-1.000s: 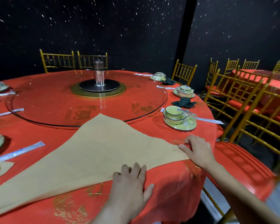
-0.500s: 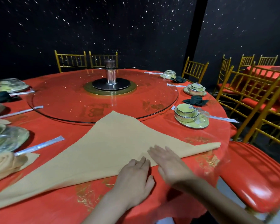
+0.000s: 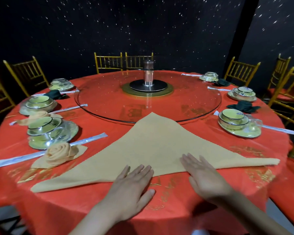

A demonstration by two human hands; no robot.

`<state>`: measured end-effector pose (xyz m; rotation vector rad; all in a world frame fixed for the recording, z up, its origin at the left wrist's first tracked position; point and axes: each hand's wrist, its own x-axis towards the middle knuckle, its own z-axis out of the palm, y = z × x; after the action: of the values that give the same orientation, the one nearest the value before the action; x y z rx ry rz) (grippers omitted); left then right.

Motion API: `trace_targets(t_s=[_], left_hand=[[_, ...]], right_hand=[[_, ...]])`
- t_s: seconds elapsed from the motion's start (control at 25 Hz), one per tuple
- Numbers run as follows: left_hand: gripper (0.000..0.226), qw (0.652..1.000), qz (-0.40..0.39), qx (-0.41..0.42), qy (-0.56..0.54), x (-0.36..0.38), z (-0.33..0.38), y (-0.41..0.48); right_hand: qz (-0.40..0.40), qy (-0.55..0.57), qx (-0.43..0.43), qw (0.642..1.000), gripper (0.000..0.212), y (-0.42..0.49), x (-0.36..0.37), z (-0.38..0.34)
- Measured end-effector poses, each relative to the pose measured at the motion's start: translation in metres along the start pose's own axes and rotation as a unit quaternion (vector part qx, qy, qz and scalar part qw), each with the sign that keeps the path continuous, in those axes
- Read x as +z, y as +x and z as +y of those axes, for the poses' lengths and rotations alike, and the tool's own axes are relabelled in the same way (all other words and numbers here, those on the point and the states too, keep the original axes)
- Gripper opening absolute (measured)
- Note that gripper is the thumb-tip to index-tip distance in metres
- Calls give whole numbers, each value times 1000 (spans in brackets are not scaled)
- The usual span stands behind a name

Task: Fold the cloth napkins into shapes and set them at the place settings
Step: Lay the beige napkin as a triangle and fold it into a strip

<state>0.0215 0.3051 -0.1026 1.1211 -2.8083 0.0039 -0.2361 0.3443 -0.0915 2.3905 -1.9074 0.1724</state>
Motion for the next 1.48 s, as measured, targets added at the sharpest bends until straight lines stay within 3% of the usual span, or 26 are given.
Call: trace_targets(t_s=[0.12, 0.28, 0.36, 0.48, 0.68, 0.76, 1.0, 1.04, 1.12, 1.24, 1.32, 1.48], left_hand=[[79, 998, 2, 19, -56, 2, -3, 10], [62, 990, 45, 11, -136, 1, -39, -1], [59, 986, 92, -48, -129, 4, -71, -21], [68, 976, 102, -138, -135, 4, -116, -56], [55, 941, 136, -201, -236, -5, -147, -85], [49, 936, 165, -216, -225, -7, -149, -89], [24, 916, 134, -369, -83, -16, -138, -90], [22, 917, 165, -359, -53, -18, -132, -88], [13, 936, 248, -248, -36, -20, -110, -73], [16, 973, 218, -39, -60, -14, -61, -33], [20, 983, 172, 5, -60, -5, -46, -13], [28, 990, 136, 4, -45, 4, -54, 0]], right_hand=[[-39, 57, -85, 994, 83, 14, 8, -32], [-76, 65, -117, 988, 76, 20, 15, -30], [-88, 71, -124, 986, 71, 23, 17, -27], [-97, 77, -128, 984, 65, 23, 20, -27], [-93, 86, -124, 984, 63, 24, 22, -25], [-95, 89, -126, 983, 62, 24, 23, -25], [-98, 82, -122, 984, 64, 23, 21, -27], [-97, 86, -122, 984, 64, 22, 21, -26], [-95, 86, -122, 984, 64, 22, 22, -26], [-91, 85, -123, 985, 69, 24, 22, -26], [-90, 101, -124, 983, 72, 26, 21, -27], [-38, 149, -82, 985, 70, 22, 14, -11]])
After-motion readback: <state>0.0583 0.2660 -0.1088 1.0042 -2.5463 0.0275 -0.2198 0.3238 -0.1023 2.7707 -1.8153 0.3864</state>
